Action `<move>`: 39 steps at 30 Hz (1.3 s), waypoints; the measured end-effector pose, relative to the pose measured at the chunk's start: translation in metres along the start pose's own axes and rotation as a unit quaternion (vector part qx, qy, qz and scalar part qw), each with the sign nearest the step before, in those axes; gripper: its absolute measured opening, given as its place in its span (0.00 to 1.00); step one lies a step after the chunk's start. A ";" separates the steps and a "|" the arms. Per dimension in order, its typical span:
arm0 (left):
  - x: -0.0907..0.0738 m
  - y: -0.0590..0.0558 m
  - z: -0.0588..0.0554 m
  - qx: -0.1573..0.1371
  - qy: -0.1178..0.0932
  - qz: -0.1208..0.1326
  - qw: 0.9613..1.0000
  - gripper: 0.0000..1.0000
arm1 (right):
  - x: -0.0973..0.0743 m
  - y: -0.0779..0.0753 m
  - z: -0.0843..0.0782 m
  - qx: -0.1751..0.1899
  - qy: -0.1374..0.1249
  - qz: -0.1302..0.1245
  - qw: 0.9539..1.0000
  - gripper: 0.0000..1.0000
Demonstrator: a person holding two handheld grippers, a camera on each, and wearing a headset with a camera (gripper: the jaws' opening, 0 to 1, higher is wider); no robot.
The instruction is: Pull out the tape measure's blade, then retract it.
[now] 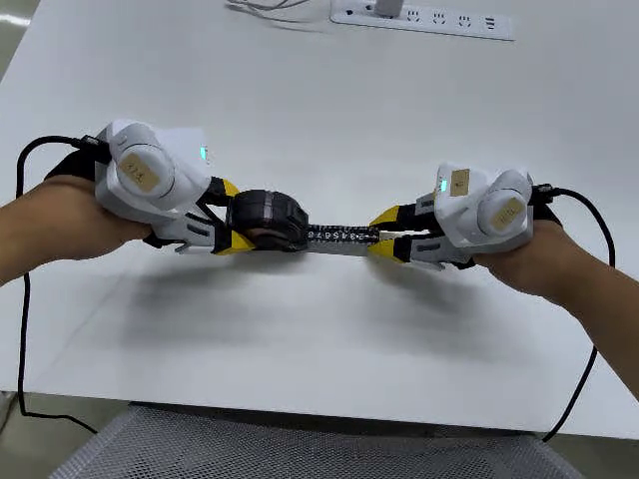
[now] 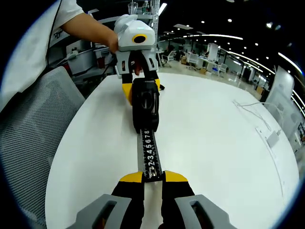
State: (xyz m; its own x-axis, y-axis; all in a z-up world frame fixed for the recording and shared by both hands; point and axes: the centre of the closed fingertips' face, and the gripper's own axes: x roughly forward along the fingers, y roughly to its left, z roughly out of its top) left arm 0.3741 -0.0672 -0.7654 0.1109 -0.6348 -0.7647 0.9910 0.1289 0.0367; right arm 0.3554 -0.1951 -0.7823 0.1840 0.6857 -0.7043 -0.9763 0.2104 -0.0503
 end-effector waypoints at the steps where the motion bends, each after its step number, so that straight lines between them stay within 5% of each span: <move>1: 0.000 0.000 0.000 -0.001 0.000 0.000 1.000 0.25 | -0.001 0.000 -0.001 -0.001 0.002 0.000 1.000 0.09; 39: 0.000 0.000 0.000 0.001 0.002 -0.001 1.000 0.25 | -0.038 -0.004 -0.039 0.003 0.048 -0.016 0.999 0.08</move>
State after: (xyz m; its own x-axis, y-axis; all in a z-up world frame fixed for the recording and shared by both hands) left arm 0.3740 -0.0674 -0.7658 0.1086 -0.6315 -0.7677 0.9914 0.1259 0.0367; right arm 0.3479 -0.2496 -0.7830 0.2037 0.6092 -0.7664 -0.9693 0.2357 -0.0703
